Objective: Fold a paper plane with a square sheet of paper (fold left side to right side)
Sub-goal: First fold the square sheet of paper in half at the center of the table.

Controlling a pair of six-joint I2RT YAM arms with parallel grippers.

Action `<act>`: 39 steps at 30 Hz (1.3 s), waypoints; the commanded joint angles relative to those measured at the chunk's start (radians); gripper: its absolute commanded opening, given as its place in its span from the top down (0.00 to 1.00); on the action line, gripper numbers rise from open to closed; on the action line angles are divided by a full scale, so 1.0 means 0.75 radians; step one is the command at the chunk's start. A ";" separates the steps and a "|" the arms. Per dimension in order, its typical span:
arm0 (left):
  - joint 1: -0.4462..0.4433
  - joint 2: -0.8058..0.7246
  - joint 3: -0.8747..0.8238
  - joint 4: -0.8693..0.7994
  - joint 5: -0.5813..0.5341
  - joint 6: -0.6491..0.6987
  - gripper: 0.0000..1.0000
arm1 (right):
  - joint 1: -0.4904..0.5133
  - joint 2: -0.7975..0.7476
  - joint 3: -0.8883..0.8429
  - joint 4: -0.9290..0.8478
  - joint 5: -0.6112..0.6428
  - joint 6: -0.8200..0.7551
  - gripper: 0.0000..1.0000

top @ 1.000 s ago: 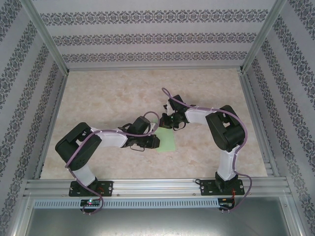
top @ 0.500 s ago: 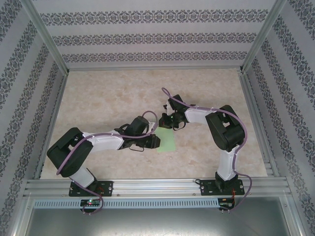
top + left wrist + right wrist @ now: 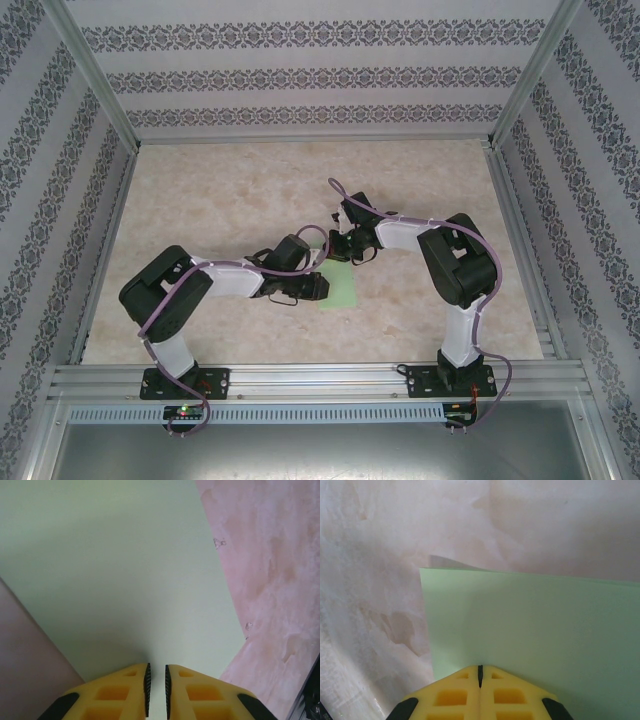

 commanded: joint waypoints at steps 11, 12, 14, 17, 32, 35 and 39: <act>-0.092 -0.141 -0.178 -0.068 0.077 0.065 0.81 | -0.002 0.059 0.021 -0.089 0.088 -0.027 0.95; -0.100 -0.150 -0.183 -0.075 0.084 0.072 0.81 | -0.004 0.059 0.023 -0.090 0.089 -0.028 0.95; -0.111 -0.170 -0.196 -0.102 0.089 0.086 0.81 | -0.003 0.061 0.025 -0.090 0.090 -0.025 0.95; -0.114 -0.202 -0.224 -0.112 0.084 0.091 0.81 | -0.004 0.061 0.025 -0.086 0.090 -0.024 0.95; 0.109 -0.408 -0.113 -0.090 0.064 0.038 0.76 | -0.117 -0.044 -0.038 0.064 0.057 0.012 0.94; 0.155 -0.415 -0.103 -0.072 0.059 0.018 0.76 | -0.099 -0.068 -0.025 0.105 0.018 0.016 0.93; 0.162 -0.427 -0.077 -0.071 0.029 0.011 0.74 | -0.089 -0.109 -0.005 0.139 -0.019 -0.004 0.87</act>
